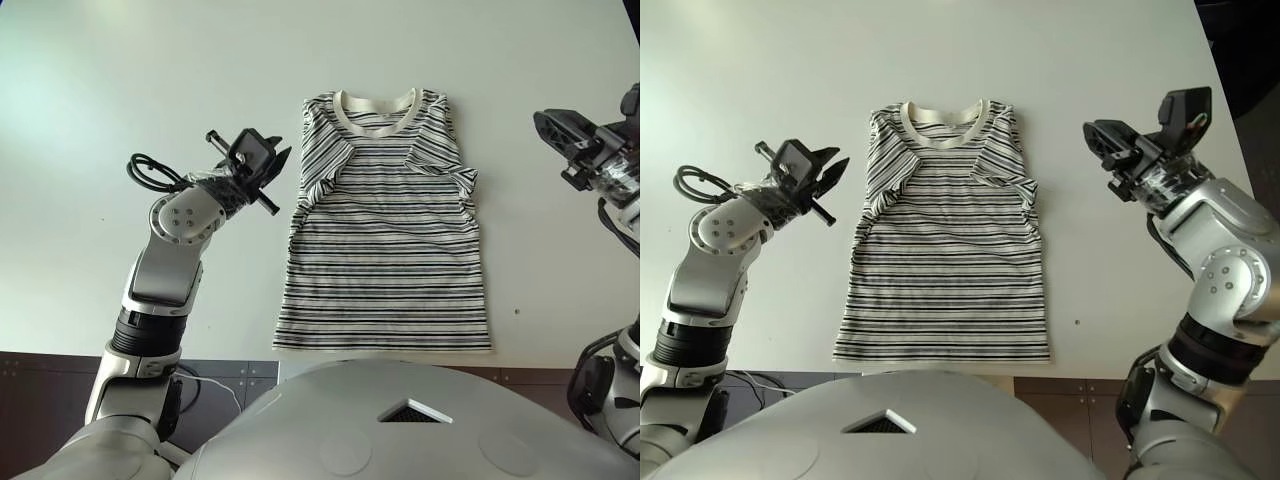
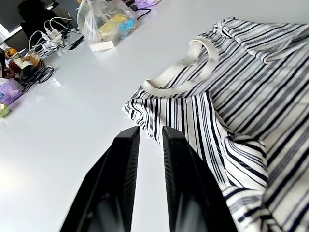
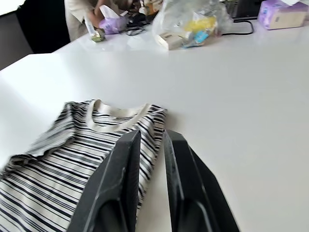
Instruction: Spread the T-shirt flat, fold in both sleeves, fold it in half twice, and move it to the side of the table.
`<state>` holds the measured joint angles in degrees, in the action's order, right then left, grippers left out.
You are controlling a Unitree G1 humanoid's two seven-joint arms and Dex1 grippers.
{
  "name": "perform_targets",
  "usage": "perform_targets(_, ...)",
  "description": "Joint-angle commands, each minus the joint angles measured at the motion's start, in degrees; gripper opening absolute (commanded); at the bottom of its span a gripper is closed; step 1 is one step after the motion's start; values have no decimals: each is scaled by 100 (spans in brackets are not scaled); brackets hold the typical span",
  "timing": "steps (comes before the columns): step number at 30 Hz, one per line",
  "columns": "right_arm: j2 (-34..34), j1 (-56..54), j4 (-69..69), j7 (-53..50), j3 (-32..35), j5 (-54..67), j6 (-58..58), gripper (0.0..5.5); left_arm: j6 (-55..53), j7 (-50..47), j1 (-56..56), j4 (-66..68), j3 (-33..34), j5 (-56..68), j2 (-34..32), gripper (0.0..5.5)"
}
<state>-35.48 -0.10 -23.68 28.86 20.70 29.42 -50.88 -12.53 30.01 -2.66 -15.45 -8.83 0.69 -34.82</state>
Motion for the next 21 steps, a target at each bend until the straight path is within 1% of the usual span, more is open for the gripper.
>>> perform_targets(1, -575, 1706, -391, 803, -437, -1016, 1731, 82, 1374, 591, -1041, 75, 203, -190, -750, 86)
perform_targets(2, -721, 2224, -594, 1118, -392, -1175, 2150, 82, 1980, 813, -1408, 108, 326, -179, -1018, 86)
perform_targets(4, -964, 3139, -895, 1753, -219, -1503, 3097, 104, 2845, 1068, -2039, 190, 634, -169, -1390, 113)
perform_targets(5, -1089, 3656, -1015, 2087, -123, -1760, 3733, 126, 3471, 1121, -2338, 284, 798, -258, -1570, 135)
perform_targets(7, -1250, 4766, -1143, 2753, 74, -2338, 5284, 156, 4959, 1123, -2876, 551, 1011, -611, -1887, 161)
perform_targets(9, -1409, 5353, -967, 3124, 248, -2825, 6629, 161, 5982, 1035, -3288, 732, 1020, -1031, -2016, 172)
perform_targets(12, -1653, 5539, -339, 3338, 519, -3240, 8270, 161, 7098, 670, -3551, 1147, 1048, -1953, -1908, 172)
perform_targets(15, -1698, 5452, 328, 3082, 473, -3841, 9646, 161, 8019, 157, -3506, 1592, 1219, -3080, -1717, 172)
perform_targets(18, -1614, 5317, 933, 2694, 298, -4471, 10567, 161, 8464, -398, -3321, 1848, 1352, -3983, -1504, 172)
perform_targets(21, -1468, 5069, 1323, 2283, -51, -5086, 10902, 161, 8653, -875, -3077, 1980, 1303, -4543, -1303, 172)
